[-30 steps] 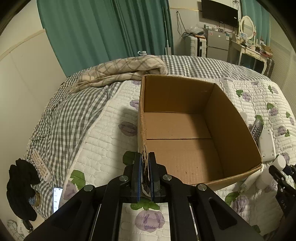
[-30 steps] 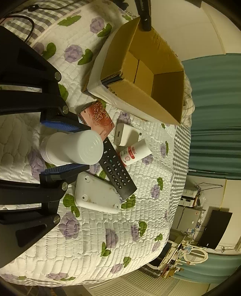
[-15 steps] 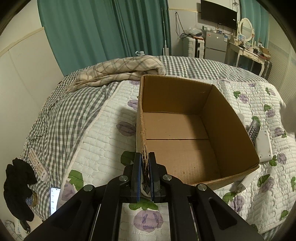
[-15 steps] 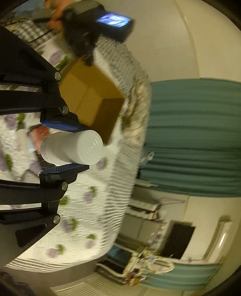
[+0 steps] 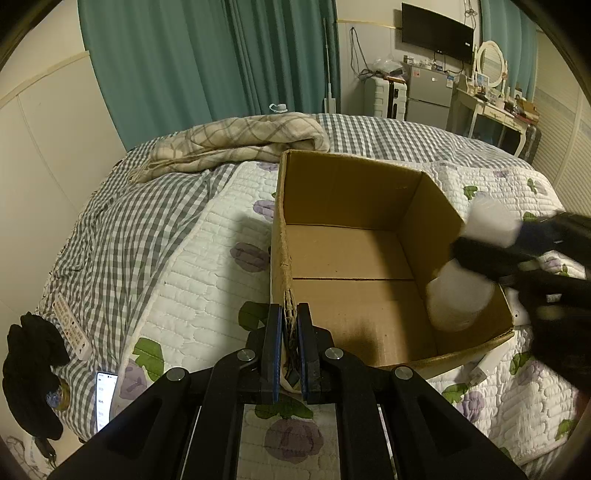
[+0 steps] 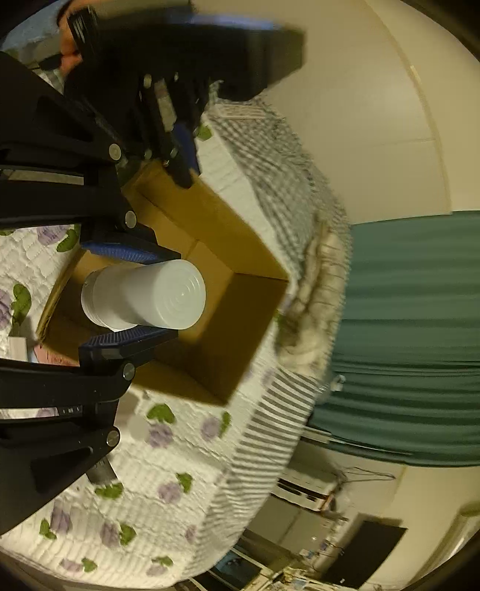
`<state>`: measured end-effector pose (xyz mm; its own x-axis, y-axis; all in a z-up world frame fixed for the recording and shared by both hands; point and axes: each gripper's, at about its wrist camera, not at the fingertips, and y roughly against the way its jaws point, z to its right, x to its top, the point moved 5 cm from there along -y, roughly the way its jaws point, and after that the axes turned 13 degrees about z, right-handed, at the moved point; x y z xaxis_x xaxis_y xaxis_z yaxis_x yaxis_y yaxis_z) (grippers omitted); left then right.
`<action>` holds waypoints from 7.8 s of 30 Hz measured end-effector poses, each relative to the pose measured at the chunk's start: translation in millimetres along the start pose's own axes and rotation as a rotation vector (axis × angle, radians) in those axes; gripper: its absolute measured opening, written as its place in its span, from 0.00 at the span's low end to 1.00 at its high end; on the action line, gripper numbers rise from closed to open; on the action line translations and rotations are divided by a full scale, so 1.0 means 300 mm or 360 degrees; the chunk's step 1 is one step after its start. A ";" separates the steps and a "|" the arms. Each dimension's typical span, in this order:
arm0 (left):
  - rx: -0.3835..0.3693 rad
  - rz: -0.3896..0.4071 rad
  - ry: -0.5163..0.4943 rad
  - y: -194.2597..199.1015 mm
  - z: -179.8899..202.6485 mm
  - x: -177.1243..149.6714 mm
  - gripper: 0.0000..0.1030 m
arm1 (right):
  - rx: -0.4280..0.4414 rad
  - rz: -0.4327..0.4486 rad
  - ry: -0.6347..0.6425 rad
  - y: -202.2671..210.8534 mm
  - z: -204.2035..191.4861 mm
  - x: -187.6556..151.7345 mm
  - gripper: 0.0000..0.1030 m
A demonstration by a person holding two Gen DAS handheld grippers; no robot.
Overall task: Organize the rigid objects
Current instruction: 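Carry the white cup into the box and open the right tool, then grasp the white remote-like device with the right tool, then carry the white device into the box and release it, then grasp the pink rose-printed card case with the right tool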
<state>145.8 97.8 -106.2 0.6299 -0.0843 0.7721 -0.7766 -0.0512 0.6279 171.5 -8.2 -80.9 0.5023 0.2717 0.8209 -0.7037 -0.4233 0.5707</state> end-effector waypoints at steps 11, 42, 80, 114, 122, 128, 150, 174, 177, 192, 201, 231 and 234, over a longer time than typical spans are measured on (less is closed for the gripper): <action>-0.0040 0.0011 0.0002 0.001 -0.004 -0.001 0.07 | -0.0029 -0.0205 -0.0046 -0.225 0.044 -0.049 0.31; -0.0006 -0.0001 -0.0034 0.008 0.003 -0.008 0.07 | -0.0594 0.0087 0.0050 0.162 0.421 0.003 0.88; 0.0036 -0.0009 -0.0065 -0.001 0.017 -0.002 0.07 | -0.0752 -0.0411 -0.0460 -0.039 0.728 -0.556 0.50; 0.0023 -0.0013 -0.0069 0.001 0.011 -0.004 0.07 | -0.0688 -0.0003 -0.0356 0.232 0.654 -0.270 0.15; 0.0021 -0.0014 -0.0066 0.000 0.013 -0.004 0.07 | -0.0528 0.0207 -0.0183 0.305 0.493 -0.017 0.15; 0.0020 -0.0012 -0.0065 0.001 0.015 -0.005 0.07 | -0.0335 0.0294 -0.0066 0.257 0.306 0.126 0.14; -0.0015 -0.0002 -0.0033 0.005 0.009 -0.009 0.07 | -0.0007 -0.0078 -0.0049 -0.190 -0.003 -0.082 0.14; -0.0011 -0.0017 -0.0039 0.012 0.009 -0.007 0.07 | -0.0260 0.0275 -0.0091 0.180 0.223 0.046 0.71; -0.0007 -0.0017 -0.0044 0.012 0.010 -0.008 0.07 | -0.0350 0.0301 -0.0122 0.242 0.297 0.028 0.71; 0.0008 -0.0027 -0.0053 0.010 0.009 -0.010 0.07 | -0.0424 -0.0121 -0.0244 0.076 0.434 -0.381 0.72; 0.0005 -0.0030 -0.0050 0.006 0.009 -0.012 0.08 | -0.0175 -0.0358 0.0082 -0.071 0.296 -0.517 0.72; 0.0003 -0.0033 -0.0049 0.006 0.009 -0.012 0.07 | -0.0154 -0.0342 0.0110 -0.125 0.324 -0.490 0.68; 0.0004 -0.0034 -0.0052 0.006 0.008 -0.013 0.07 | -0.0223 -0.0256 0.0039 -0.066 0.363 -0.450 0.68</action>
<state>142.0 95.6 -108.2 0.6454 -0.1157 0.7551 -0.7632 -0.0557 0.6438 172.3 -130.6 -205.5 0.6029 0.3475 0.7182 -0.6792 -0.2487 0.6905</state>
